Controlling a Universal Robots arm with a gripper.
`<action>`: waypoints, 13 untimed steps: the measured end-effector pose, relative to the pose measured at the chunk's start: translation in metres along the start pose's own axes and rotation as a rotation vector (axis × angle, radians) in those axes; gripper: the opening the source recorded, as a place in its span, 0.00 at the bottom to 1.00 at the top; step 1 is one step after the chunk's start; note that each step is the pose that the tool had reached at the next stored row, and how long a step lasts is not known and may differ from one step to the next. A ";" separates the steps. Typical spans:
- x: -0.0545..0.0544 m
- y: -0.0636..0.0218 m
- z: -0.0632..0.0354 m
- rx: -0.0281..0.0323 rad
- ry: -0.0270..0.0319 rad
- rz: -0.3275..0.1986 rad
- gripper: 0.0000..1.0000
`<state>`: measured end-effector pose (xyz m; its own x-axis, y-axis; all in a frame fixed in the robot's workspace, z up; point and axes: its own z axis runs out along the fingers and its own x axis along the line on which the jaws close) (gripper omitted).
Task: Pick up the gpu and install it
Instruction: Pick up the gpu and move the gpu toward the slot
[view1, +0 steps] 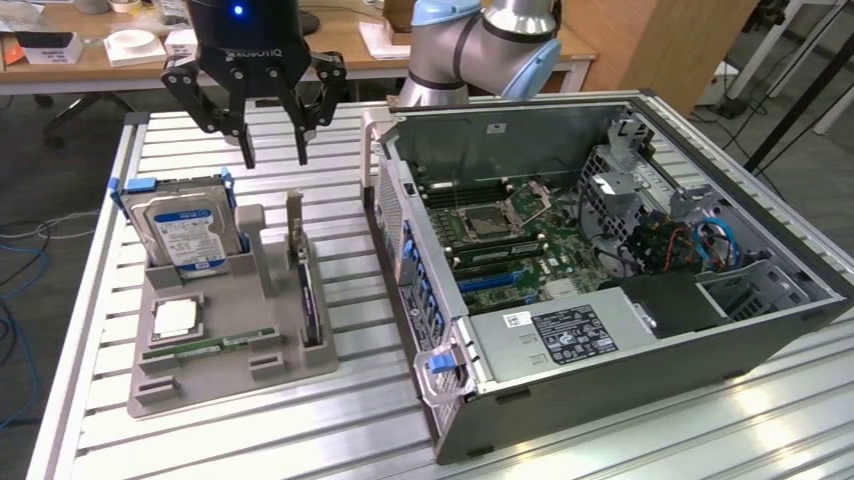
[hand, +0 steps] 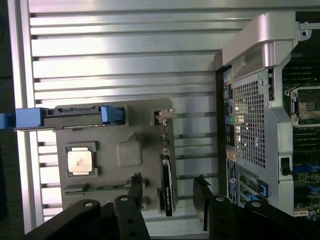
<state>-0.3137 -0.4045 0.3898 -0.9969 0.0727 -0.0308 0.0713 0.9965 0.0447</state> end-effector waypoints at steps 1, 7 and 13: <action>0.000 0.0000 0.0001 0.0000 -0.0004 0.000 0.53; 0.002 -0.0002 0.0007 -0.0002 -0.0027 0.000 0.53; 0.004 -0.0004 0.0023 -0.0004 -0.0053 0.000 0.53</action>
<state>-0.3172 -0.4045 0.3874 -0.9967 0.0726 -0.0361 0.0710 0.9965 0.0451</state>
